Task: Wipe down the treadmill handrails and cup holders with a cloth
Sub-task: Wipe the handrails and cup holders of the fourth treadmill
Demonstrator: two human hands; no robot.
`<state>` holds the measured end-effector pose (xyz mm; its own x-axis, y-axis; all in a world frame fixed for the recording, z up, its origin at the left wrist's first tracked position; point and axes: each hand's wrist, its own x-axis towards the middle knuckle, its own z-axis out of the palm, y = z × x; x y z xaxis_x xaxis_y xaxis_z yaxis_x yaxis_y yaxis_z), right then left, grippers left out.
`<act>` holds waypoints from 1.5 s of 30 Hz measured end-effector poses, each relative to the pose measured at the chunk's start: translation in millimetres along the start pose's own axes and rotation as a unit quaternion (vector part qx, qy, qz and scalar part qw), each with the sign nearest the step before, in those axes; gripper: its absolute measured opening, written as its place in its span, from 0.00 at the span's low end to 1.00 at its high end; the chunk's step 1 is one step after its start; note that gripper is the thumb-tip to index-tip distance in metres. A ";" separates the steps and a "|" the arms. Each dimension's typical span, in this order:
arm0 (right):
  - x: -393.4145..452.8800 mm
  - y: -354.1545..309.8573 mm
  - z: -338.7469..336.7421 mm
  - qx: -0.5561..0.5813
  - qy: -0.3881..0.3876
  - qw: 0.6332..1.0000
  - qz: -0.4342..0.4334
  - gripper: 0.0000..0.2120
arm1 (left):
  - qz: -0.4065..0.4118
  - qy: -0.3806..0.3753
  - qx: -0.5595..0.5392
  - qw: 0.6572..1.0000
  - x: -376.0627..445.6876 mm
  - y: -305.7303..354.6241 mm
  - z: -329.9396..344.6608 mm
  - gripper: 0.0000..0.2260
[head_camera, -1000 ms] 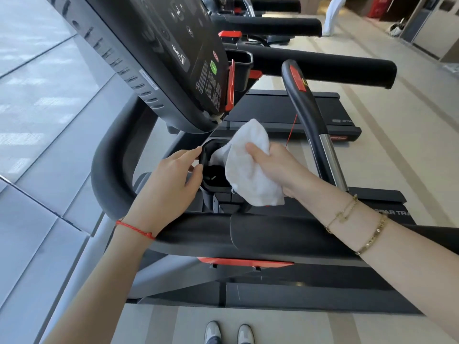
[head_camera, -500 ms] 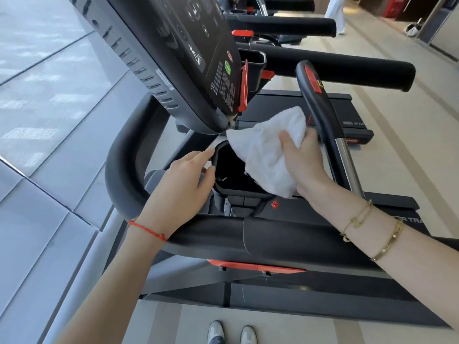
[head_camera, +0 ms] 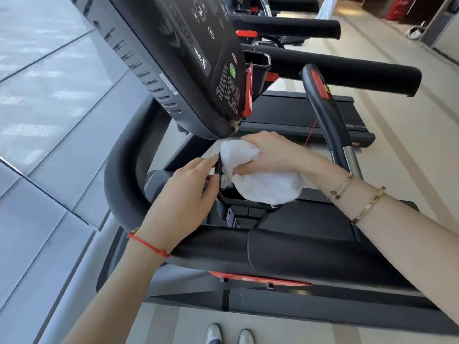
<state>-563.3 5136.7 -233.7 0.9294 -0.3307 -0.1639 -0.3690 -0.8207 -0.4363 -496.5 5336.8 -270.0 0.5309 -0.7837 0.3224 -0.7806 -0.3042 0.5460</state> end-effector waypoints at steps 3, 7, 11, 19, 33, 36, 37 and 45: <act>2.5 -5.9 -2.5 -0.070 -0.021 0.997 -0.031 0.08 | -0.006 0.003 -0.005 1.000 -0.1 0.6 -0.6 0.19; -19.1 9.3 12.6 -0.074 0.077 0.994 0.020 0.11 | -0.006 -0.002 -0.002 1.000 -0.1 1.1 -1.5 0.19; -33.3 29.6 30.6 0.138 0.071 0.979 0.129 0.19 | -0.007 -0.003 0.006 1.000 0.1 2.3 -1.4 0.19; -21.1 21.0 7.6 0.295 0.023 0.951 0.094 0.12 | -0.005 -0.003 0.023 1.000 0.4 3.4 -2.4 0.18; -49.4 16.0 37.4 0.535 0.077 0.817 0.199 0.18 | 0.006 -0.006 0.038 0.999 1.4 0.4 1.4 0.19; -35.2 15.5 19.1 0.538 0.059 0.819 0.187 0.13 | 0.009 -0.002 0.033 0.999 1.1 0.1 1.0 0.19; -33.6 15.7 15.9 0.545 0.048 0.816 0.186 0.12 | 0.009 -0.002 0.034 0.999 0.7 0.1 0.8 0.19; -69.8 12.6 42.6 0.601 0.024 0.767 0.224 0.16 | 0.014 -0.001 0.041 0.999 0.2 0.8 1.8 0.18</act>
<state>-632.4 5169.4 -265.5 0.7000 -0.4952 -0.5146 -0.3483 0.3923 -0.8513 -497.6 5335.5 -270.9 0.5078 -0.7935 0.3353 -0.8195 -0.3249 0.4721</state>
